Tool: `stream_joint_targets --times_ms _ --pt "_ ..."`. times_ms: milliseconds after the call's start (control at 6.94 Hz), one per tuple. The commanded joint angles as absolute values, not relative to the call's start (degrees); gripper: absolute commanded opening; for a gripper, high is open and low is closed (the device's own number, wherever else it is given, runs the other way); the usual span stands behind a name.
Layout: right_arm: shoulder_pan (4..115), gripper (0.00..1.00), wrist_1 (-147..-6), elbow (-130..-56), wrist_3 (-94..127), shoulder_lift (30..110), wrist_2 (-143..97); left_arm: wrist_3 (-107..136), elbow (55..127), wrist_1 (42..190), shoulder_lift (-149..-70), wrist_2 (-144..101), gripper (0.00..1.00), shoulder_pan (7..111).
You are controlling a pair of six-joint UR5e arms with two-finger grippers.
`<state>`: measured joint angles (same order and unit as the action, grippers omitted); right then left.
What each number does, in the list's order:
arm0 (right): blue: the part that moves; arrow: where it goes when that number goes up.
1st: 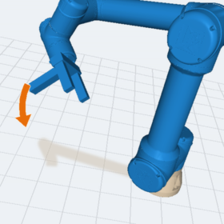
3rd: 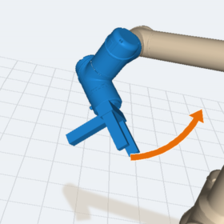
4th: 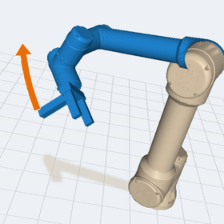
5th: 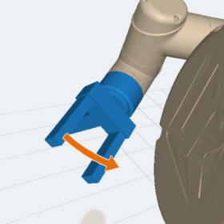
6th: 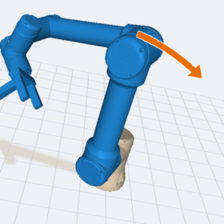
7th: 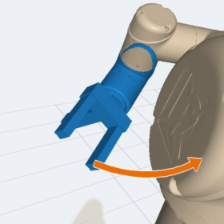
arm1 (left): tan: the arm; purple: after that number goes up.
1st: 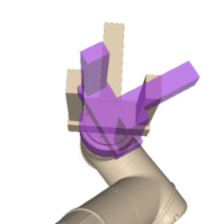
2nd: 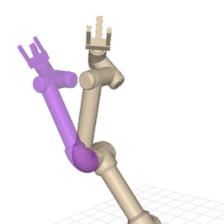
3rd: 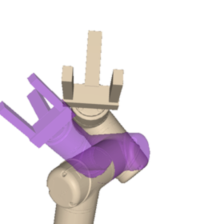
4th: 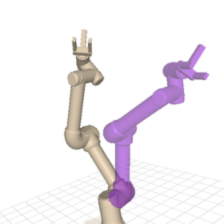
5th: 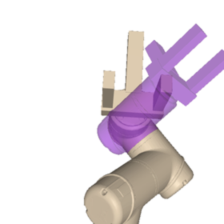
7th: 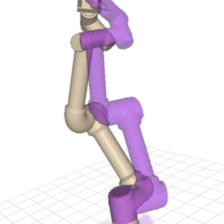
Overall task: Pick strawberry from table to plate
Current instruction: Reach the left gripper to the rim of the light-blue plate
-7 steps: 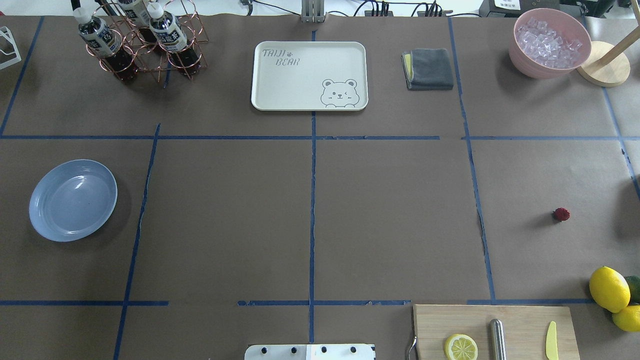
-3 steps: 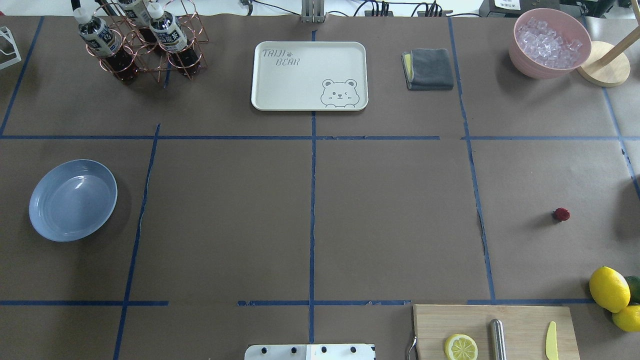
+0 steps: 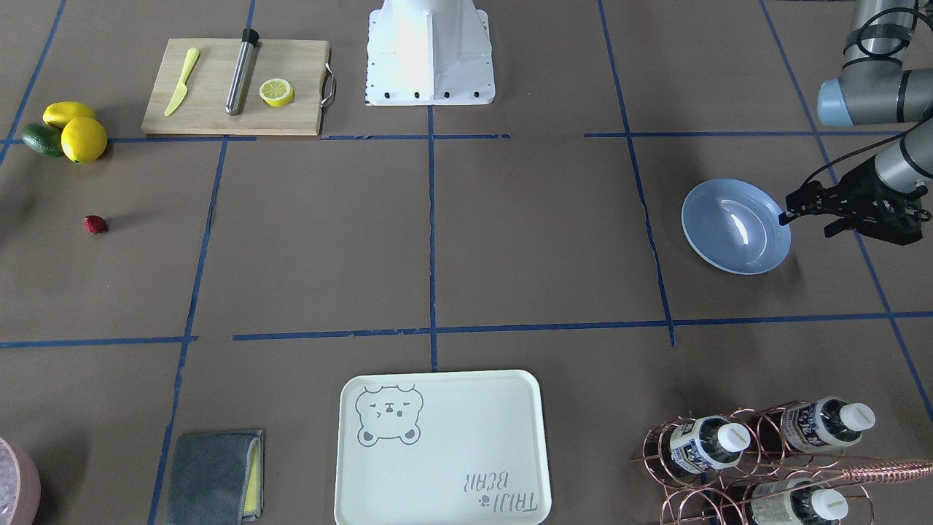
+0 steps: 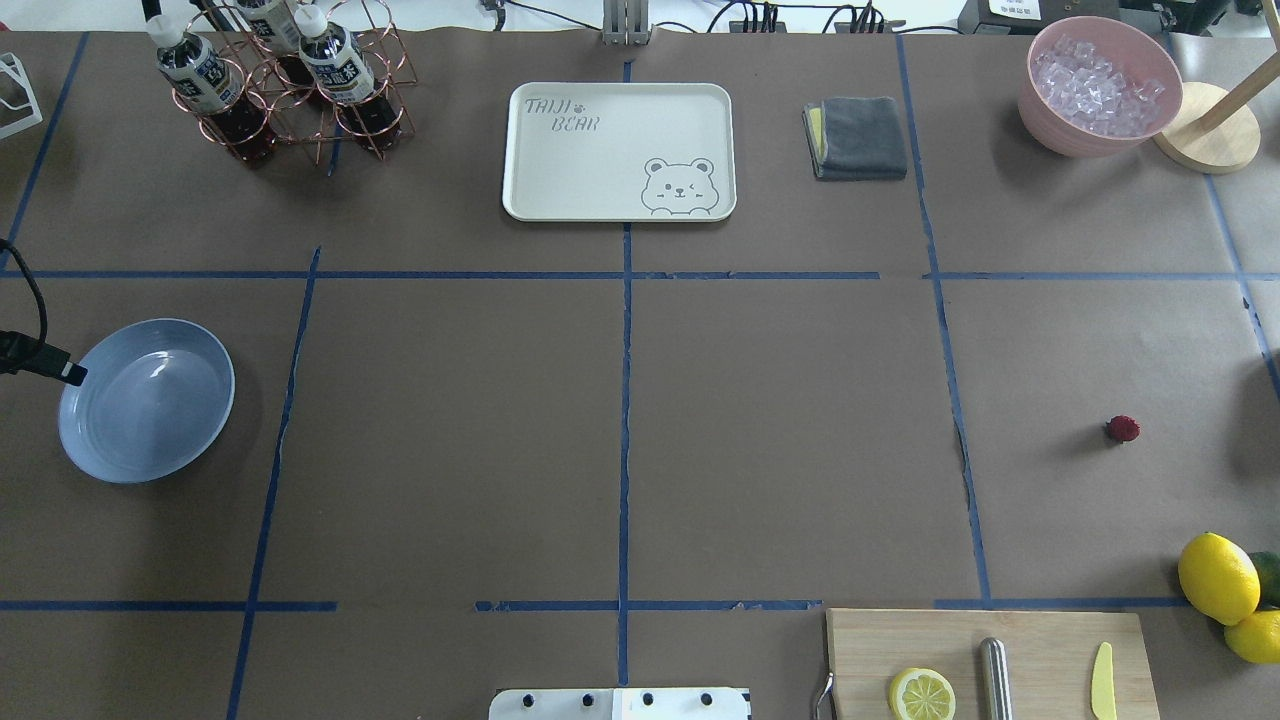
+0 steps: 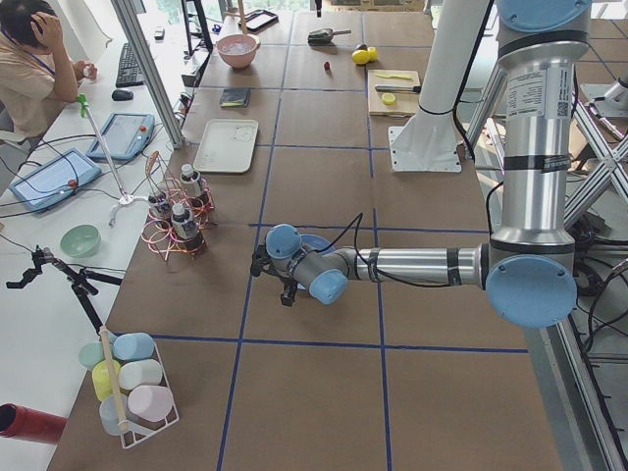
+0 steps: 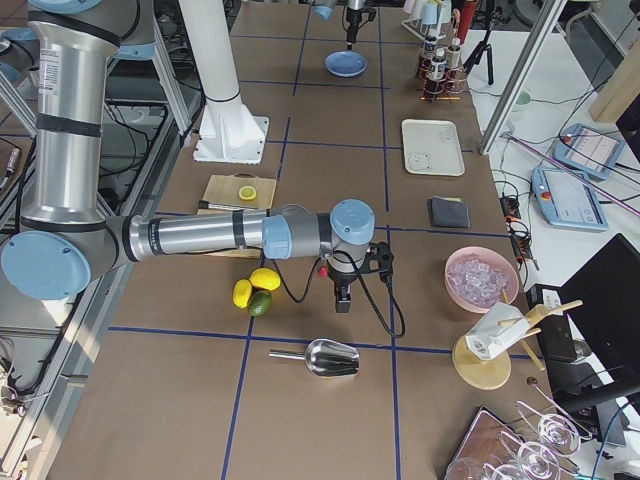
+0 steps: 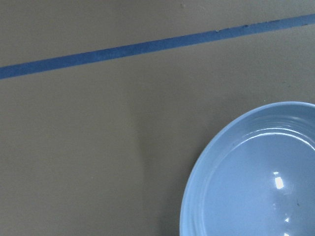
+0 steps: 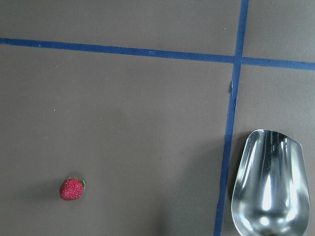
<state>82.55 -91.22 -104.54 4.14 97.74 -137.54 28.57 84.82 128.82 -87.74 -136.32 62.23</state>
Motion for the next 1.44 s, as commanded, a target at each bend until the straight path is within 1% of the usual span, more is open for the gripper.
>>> stream_joint_targets --times_ms 0,144,288,432,720,864,1153,1297 --pt "82.53 1.00 -91.14 -104.50 4.13 97.73 -137.55 29.27 82.63 129.20 -89.11 -135.70 0.90 60.38" --pt "82.53 1.00 -91.23 -104.50 4.13 97.73 -137.55 29.27 82.53 129.20 -89.21 -135.70 0.64 60.38" --pt "82.53 1.00 -91.23 -104.59 4.13 97.73 -137.55 29.27 82.70 129.20 -89.21 -135.70 0.22 60.38" --pt "82.53 1.00 -91.23 -104.59 4.13 97.73 -137.55 29.44 82.71 129.20 -89.30 -135.62 0.00 60.38" --pt "82.53 1.00 -91.14 -104.59 4.13 97.73 -138.07 29.71 83.40 129.11 -89.56 -136.23 0.00 60.38" --pt "82.53 1.00 -91.06 -104.68 4.22 97.73 -139.21 30.93 87.85 128.24 -89.65 -137.45 0.00 60.38" --pt "82.53 1.00 -91.14 -105.20 4.31 97.73 -140.27 49.39 92.53 128.93 -94.63 -143.96 0.00 60.21" --pt "82.53 1.00 -91.14 -105.29 4.31 97.73 -140.27 57.31 94.72 130.07 -97.88 -143.70 0.00 55.94"
